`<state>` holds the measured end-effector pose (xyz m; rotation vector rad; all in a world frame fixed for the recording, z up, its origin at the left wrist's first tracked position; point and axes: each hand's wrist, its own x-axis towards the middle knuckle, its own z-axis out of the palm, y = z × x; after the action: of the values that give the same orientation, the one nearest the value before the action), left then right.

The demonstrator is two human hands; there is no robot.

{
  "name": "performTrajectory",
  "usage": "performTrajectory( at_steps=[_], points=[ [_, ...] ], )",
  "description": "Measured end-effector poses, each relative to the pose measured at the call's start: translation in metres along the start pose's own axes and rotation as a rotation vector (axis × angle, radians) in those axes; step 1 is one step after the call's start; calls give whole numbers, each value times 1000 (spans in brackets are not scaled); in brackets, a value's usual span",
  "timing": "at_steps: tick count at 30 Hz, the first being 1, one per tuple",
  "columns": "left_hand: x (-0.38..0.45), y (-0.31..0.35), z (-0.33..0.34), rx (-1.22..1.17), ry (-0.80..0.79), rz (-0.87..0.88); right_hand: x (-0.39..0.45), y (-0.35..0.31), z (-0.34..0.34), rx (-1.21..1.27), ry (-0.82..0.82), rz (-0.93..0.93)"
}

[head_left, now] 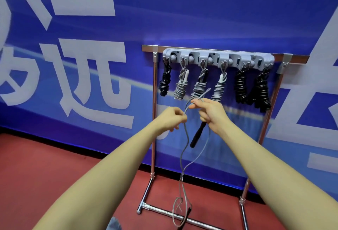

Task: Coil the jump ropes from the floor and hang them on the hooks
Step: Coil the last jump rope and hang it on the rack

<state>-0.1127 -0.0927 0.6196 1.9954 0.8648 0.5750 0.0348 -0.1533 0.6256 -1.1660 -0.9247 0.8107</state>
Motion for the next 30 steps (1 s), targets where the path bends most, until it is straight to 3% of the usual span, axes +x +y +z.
performTrajectory(
  at_steps=[2, 8, 12, 14, 20, 25, 30],
  points=[
    [-1, -4, 7, -64, -62, 18, 0, -3, -5, 2, 4, -16],
    [15, 17, 7, -278, 152, 108, -11, 15, -19, -162, -9, -7],
    [24, 51, -5, -438, 224, 145, -22, 33, -13, -388, -60, 44],
    [26, 64, -11, -491, 224, 126, -20, 36, -8, -381, -21, 19],
    [14, 32, -9, -155, 250, 22, -1, 24, 3, -103, 63, -14],
    [4, -14, 3, 103, -72, -43, 5, 3, 9, 36, 48, -9],
    [7, -15, -2, 138, 100, 105, 3, 1, 6, 47, 44, -41]
  ],
)
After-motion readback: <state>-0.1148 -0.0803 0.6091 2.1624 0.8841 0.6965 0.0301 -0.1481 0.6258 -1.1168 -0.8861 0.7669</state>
